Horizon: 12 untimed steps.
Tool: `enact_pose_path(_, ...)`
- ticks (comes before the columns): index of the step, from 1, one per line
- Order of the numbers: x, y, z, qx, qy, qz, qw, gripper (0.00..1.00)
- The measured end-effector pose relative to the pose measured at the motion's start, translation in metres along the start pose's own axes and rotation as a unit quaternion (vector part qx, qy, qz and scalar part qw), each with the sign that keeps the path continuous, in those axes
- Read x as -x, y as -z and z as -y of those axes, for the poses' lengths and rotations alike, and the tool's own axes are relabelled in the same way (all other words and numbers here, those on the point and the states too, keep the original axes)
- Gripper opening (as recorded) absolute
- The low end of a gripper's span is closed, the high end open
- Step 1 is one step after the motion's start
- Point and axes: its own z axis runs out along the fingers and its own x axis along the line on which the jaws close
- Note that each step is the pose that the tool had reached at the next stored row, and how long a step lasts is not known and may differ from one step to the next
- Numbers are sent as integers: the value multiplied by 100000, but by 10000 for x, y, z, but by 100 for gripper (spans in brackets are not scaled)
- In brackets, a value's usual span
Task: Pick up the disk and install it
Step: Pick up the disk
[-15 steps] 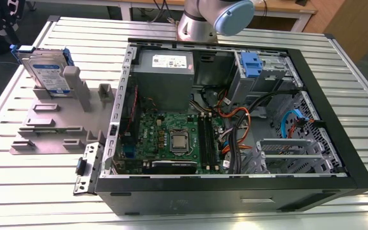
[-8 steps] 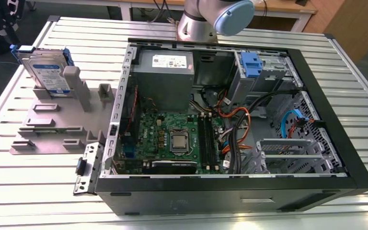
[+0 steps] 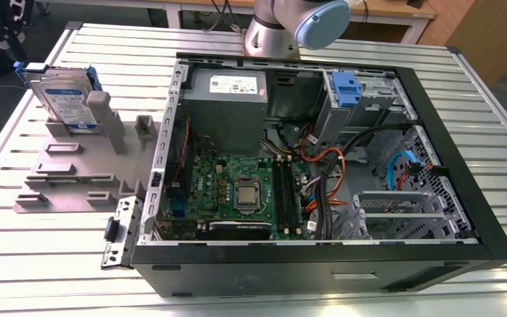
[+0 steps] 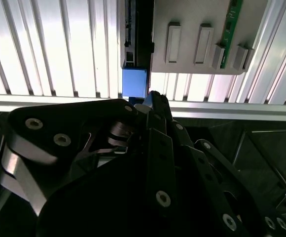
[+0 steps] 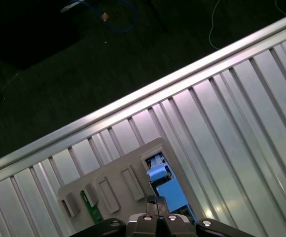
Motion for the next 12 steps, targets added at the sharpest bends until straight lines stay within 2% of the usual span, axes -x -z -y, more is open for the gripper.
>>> enact_pose_path(12,0,0,0,-34,881,-34,99996,11)
